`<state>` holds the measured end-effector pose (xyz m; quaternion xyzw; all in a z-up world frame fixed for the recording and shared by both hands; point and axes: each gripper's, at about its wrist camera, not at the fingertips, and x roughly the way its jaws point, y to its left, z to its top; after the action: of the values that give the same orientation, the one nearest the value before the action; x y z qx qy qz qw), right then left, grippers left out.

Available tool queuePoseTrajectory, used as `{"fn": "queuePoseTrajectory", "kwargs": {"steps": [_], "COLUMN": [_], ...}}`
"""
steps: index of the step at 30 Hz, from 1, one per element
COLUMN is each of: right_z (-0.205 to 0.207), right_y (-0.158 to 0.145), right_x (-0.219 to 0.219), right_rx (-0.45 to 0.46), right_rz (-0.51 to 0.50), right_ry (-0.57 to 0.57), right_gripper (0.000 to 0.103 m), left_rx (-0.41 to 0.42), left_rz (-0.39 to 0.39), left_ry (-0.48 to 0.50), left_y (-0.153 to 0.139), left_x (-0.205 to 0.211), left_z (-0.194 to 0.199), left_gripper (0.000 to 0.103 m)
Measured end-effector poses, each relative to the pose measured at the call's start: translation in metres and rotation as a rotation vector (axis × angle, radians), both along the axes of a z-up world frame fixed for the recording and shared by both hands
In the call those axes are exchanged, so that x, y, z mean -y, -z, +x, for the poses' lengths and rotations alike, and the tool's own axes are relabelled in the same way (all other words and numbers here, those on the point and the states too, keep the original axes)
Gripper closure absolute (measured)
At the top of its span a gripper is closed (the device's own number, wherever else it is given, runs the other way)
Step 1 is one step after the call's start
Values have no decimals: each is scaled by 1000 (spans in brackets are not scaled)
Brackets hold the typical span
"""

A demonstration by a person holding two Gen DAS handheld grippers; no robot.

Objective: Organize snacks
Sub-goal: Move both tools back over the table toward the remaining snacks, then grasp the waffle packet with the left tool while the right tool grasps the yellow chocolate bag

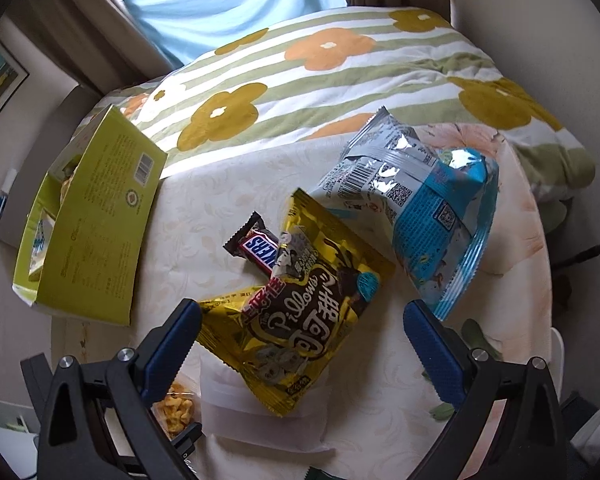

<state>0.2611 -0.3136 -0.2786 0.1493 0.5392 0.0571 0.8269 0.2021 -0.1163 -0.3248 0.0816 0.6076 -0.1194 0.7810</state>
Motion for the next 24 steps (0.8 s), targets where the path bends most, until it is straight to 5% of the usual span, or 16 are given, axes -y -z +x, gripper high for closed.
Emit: {"fn": "queuePoseTrajectory", "kwargs": {"steps": [13,24], "right_z": [13,-4], "right_y": [17,42], "right_x": [10,38], "right_rx": [-62,-155], "right_rz": [187,456], "right_ry": [107,373], "right_gripper": [2,2], "left_rx": [-20,-15], "left_rz": [-12,-13], "left_ry": [-18,-10], "left_y": [-9,-18], "left_x": [-11,0], "left_z": [7,19], "left_gripper": [29,29]}}
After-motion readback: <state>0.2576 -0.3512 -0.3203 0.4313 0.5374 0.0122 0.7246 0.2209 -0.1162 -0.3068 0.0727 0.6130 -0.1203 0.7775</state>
